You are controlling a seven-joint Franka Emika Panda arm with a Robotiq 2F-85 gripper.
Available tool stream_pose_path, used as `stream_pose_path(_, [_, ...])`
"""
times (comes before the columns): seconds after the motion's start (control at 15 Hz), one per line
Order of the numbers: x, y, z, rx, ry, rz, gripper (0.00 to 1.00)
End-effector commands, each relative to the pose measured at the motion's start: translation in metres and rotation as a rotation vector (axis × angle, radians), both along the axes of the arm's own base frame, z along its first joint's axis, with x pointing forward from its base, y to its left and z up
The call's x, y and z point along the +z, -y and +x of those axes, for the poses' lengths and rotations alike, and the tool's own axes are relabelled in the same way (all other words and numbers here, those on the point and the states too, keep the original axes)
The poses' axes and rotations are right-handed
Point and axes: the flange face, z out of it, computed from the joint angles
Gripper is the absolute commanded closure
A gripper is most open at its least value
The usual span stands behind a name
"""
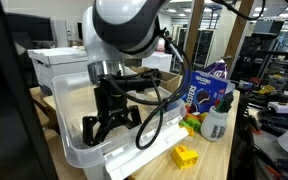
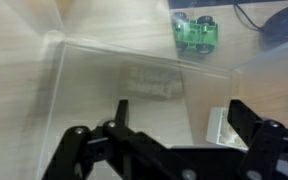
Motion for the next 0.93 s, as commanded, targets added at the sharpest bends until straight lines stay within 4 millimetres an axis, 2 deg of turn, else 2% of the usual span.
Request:
stream_pose_path(0.0, [0.000, 0.005, 0.002, -0.018, 0.059, -0.092, 0.00])
stream_pose_path(0.4, [0.008, 0.011, 0.009, -0.044, 0.145, -0.209, 0.00])
stream_pose_path(0.87, [0.009, 0.037, 0.022, -0.104, 0.213, -0.352, 0.00])
